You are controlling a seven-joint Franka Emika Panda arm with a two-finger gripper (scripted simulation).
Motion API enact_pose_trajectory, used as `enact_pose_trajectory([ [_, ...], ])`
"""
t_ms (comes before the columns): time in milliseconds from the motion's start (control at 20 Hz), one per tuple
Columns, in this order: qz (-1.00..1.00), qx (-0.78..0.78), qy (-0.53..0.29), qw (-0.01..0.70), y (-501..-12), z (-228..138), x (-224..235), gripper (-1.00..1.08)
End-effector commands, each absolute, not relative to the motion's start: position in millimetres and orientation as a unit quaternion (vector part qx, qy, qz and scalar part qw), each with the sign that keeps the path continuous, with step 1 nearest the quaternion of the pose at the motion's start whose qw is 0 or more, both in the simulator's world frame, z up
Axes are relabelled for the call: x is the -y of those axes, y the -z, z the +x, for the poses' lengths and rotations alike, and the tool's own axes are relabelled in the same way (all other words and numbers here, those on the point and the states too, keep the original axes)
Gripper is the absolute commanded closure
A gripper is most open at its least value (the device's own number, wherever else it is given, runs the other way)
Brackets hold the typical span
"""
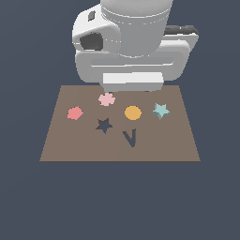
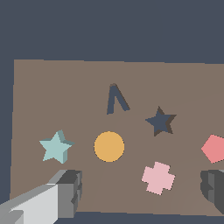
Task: Insert a designated object into the corresponding slot on a board.
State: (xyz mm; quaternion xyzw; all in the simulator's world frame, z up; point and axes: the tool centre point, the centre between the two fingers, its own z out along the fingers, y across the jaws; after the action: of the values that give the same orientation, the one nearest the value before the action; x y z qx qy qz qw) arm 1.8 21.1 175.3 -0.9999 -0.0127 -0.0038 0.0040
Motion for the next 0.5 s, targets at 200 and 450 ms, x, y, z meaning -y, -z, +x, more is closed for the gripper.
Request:
enact_pose_trajectory([
  [200,-1.000,0.021,0.004,0.004,-173,2,-24,-0.92],
  [450,-0.999,0.054,0.003,0.004,-163,4,-34,-0.92],
])
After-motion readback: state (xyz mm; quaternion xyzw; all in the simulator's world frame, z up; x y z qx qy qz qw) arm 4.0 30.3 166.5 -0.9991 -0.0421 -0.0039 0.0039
